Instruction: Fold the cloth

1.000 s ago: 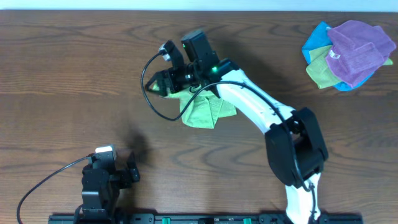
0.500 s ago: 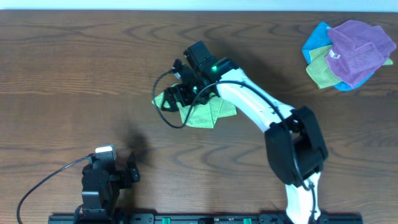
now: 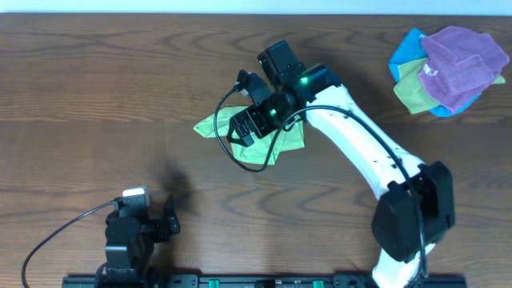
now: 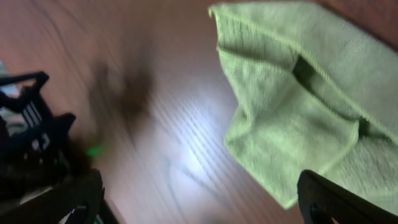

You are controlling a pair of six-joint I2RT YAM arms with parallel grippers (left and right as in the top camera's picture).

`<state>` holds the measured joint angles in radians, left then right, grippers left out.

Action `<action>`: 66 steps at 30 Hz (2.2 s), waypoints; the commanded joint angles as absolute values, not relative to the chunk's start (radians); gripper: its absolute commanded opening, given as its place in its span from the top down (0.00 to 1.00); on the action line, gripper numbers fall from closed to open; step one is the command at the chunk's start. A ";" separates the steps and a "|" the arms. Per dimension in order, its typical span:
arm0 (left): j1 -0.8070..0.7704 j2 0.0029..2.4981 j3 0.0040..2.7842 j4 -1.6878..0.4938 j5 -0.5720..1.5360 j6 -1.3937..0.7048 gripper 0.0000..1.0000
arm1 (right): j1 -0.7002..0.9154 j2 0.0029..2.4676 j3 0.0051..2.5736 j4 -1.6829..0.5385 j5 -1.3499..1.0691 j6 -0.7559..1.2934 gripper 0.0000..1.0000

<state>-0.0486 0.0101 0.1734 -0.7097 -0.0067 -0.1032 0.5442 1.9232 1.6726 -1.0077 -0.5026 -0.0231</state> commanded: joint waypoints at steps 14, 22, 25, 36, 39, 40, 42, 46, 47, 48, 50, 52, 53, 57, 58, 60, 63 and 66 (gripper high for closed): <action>-0.052 0.004 0.160 -0.727 -0.007 -0.089 0.05 | 0.453 1.634 1.681 -1.122 -0.499 -0.174 0.01; -0.052 0.004 0.160 -0.712 -0.027 -0.089 0.05 | 0.452 1.574 1.681 -1.215 -0.437 -0.173 0.01; -0.052 0.004 0.162 -0.645 0.055 -0.149 0.05 | 0.449 1.576 1.680 -1.215 -0.437 -0.141 0.01; -0.052 0.165 0.365 -0.610 0.364 -0.168 0.05 | 0.445 1.578 1.680 -1.186 -0.307 -0.047 0.01; -0.052 0.353 0.513 -0.601 0.364 -0.168 0.05 | 0.445 1.578 1.679 -1.200 -0.256 -0.099 0.01; -0.053 0.426 0.570 -0.619 0.364 -0.168 0.05 | 0.444 1.578 1.679 -1.203 -0.239 -0.109 0.01; -0.053 0.583 0.693 -0.694 0.364 -0.167 0.05 | 0.437 1.578 1.679 -1.209 -0.197 -0.111 0.01; -0.053 0.857 0.939 -0.860 0.404 -0.165 0.05 | 0.408 1.578 1.679 -1.205 -0.173 -0.113 0.01; -0.053 0.921 1.003 -0.891 0.445 -0.164 0.05 | 0.398 1.578 1.679 -1.209 -0.177 -0.113 0.01; -0.053 0.973 1.055 -0.925 0.455 -0.164 0.05 | 0.392 1.578 1.679 -1.212 -0.176 -0.113 0.01; -0.053 1.052 1.117 -0.960 0.435 -0.157 0.05 | 0.381 1.579 1.677 -1.212 -0.177 -0.113 0.01; -0.053 1.109 1.125 -0.919 0.438 -0.159 0.05 | 0.378 1.579 1.671 -1.217 -0.177 -0.113 0.01; -0.053 1.139 1.125 -0.898 0.450 -0.162 0.05 | 0.378 1.581 1.663 -1.221 -0.177 -0.113 0.01; -0.053 1.246 1.128 -0.859 0.458 -0.119 0.05 | 0.378 1.582 1.546 -1.158 -0.269 -0.122 0.01; -0.053 1.264 1.129 -0.858 0.424 -0.103 0.05 | 0.378 1.582 1.511 -1.126 -0.298 -0.121 0.01; -0.053 1.315 1.129 -0.860 0.322 -0.100 0.05 | 0.376 1.582 1.436 -1.043 -0.363 -0.118 0.01; -0.052 1.399 1.133 -0.858 0.324 -0.080 0.05 | 0.367 1.582 1.319 -0.883 -0.431 -0.040 0.01; -0.053 1.500 1.153 -0.834 0.364 -0.082 0.05 | 0.363 1.583 1.222 -0.742 -0.431 0.025 0.01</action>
<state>-0.0505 1.4460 1.1114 -0.8448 0.3595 -0.1066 0.3744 1.5852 1.2728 -0.7940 -0.3752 -0.0479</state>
